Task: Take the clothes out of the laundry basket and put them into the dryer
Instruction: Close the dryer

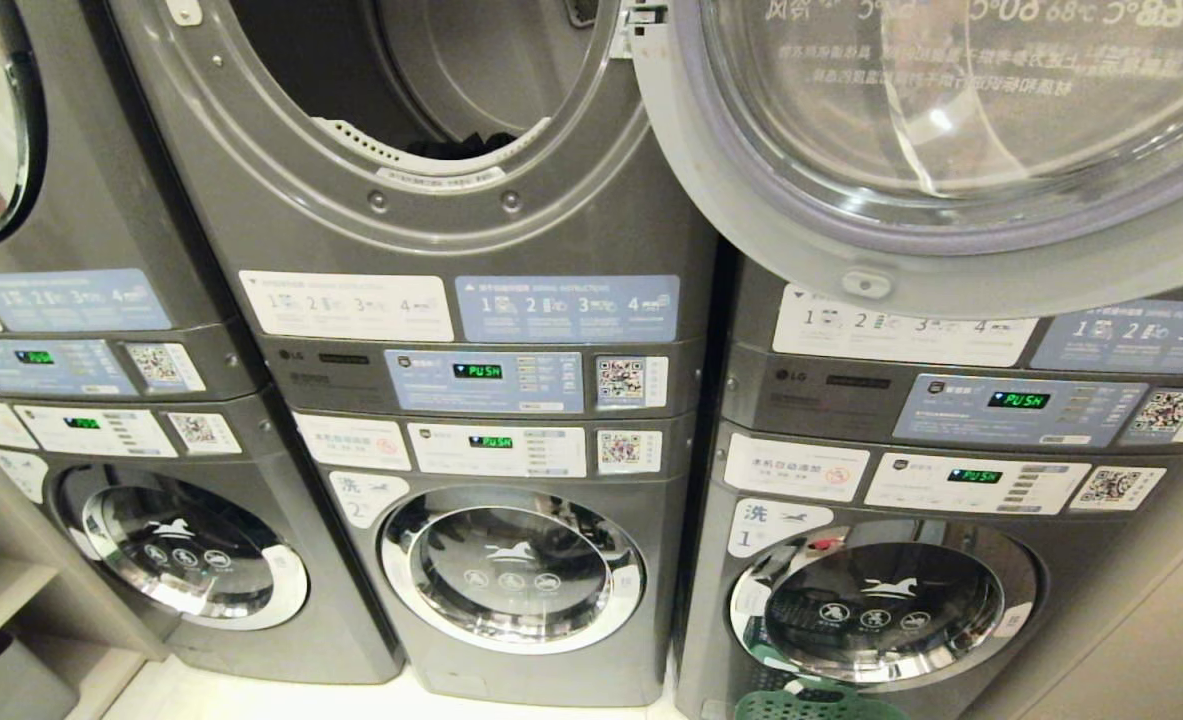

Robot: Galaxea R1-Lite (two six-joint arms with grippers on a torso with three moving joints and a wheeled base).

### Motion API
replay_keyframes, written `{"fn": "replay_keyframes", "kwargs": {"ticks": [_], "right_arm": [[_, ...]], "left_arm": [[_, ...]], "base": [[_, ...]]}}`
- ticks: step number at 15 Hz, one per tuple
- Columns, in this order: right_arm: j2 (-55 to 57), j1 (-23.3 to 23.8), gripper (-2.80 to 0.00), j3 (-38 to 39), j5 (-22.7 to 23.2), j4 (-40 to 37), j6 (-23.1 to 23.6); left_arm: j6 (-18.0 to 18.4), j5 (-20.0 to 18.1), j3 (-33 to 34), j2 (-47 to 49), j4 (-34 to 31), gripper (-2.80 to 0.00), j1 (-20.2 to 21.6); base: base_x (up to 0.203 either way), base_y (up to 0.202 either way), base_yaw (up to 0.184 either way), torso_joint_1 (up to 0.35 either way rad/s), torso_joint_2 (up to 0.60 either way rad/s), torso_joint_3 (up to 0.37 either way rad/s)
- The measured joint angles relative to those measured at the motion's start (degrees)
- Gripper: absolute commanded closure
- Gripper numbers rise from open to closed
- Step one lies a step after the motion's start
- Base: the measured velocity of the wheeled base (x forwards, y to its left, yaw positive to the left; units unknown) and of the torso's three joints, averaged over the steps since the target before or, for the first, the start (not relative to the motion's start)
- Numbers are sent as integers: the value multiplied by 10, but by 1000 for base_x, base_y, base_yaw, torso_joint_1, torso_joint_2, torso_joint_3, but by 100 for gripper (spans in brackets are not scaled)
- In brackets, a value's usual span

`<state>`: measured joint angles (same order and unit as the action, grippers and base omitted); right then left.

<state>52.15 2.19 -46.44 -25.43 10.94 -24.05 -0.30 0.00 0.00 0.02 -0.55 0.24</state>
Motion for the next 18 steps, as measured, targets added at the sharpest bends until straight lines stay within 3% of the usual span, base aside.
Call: {"fn": "replay_keyframes", "kwargs": {"ticks": [4,9,18], "right_arm": [[12,1,0,-3,0,16,-1],[110,55,0,-47,2,103,11],[162,66,0,-60,66,140,3]], "left_arm": [[0,0,0,0,0,0,0],[0,0,0,0,0,0,0],[0,0,0,0,0,0,0]], "base": [[0,0,0,-1,-1,65],[0,0,0,0,0,0],[0,0,0,0,0,0]]}}
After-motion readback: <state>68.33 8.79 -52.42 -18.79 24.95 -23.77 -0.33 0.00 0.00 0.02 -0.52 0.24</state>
